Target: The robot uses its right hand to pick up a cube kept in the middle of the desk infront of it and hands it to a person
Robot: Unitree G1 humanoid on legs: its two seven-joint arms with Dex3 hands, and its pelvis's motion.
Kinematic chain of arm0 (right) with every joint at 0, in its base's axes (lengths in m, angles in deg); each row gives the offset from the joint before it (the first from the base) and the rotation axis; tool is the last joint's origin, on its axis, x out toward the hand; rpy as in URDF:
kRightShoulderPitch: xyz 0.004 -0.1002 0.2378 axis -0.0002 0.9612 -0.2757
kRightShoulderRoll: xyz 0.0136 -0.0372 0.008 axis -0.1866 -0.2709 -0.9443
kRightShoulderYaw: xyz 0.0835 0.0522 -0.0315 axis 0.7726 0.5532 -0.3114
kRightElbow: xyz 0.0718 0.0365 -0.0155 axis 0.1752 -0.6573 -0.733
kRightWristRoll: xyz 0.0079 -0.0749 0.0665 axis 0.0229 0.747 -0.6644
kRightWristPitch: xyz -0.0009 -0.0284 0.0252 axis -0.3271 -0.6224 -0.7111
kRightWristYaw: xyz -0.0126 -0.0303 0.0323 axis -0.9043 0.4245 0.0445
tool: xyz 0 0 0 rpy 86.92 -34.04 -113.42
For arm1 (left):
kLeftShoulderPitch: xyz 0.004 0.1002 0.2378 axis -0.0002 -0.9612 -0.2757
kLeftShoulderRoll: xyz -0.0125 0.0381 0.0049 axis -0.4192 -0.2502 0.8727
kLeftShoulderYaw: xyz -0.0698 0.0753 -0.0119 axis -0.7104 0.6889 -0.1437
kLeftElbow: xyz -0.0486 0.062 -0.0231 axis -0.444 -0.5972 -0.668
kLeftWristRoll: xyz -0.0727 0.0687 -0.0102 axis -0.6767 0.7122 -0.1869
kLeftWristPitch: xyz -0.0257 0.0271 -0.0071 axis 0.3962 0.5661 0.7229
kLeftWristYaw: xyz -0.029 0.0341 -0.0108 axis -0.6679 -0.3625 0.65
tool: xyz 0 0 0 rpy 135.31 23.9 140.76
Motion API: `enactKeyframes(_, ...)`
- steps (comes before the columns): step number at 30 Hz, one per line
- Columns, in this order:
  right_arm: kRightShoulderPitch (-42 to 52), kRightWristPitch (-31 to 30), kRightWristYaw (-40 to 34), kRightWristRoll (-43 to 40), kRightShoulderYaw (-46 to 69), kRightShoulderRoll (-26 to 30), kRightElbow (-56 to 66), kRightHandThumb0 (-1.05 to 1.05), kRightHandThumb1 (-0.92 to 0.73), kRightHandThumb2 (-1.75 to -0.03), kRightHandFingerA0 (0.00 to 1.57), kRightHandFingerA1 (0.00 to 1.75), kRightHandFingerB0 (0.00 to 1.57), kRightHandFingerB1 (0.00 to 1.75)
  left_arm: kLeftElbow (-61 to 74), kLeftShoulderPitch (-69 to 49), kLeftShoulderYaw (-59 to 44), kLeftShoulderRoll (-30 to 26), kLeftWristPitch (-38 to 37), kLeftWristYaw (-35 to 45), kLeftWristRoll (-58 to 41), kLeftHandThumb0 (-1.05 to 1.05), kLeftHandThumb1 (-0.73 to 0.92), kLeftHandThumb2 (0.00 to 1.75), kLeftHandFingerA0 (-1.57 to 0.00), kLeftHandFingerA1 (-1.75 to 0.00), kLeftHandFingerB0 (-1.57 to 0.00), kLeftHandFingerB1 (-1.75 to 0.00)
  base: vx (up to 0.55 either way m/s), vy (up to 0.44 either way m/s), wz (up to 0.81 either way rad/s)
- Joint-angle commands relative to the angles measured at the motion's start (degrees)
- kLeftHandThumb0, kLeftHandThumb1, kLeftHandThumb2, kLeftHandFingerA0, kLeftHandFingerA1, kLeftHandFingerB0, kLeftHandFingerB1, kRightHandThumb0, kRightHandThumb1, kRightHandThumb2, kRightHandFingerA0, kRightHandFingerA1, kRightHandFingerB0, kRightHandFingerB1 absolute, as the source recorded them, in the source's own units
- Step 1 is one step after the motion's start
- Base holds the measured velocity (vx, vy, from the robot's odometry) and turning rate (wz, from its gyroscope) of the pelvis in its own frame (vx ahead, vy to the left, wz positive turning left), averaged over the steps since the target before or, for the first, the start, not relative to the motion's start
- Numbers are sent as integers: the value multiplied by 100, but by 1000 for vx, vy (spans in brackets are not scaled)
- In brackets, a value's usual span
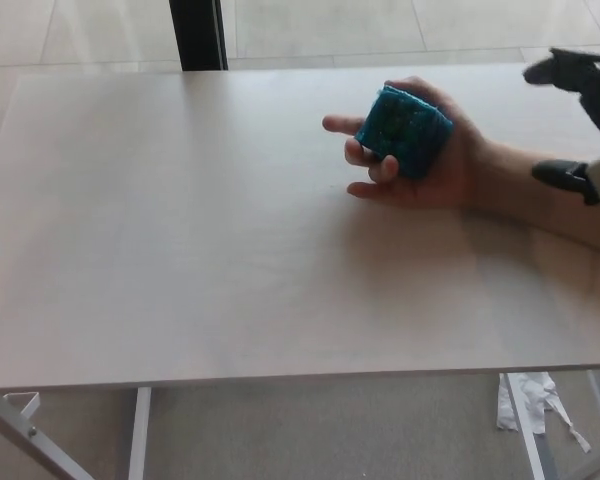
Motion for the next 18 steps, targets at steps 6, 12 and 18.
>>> enactKeyframes(6, 3879, 3704, -982, -5959, 8584, 133, 1791, -44, -65, -60, 110, 110, 84, 70, -61, -432, -223, -315, 33, 8, -134, -54, 72, 62, -60, -50, -55, -43, 0, 0, 0)
enactKeyframes(12, 3921, 5113, -1691, -5770, 8321, 315, 94, -48, -70, -61, 109, 125, 82, 84, -103, -394, -147, -306, 42, -63, -29, -56, 71, 62, -63, -49, -58, -43, 0, 0, 0)
enactKeyframes(18, 3957, 5039, -2353, -5417, 8326, 700, -2206, -64, -58, -90, 113, 129, 87, 106, -89, -353, -234, -296, 52, -12, -123, -57, 71, 61, -60, -49, -57, -43, 0, 0, 0)
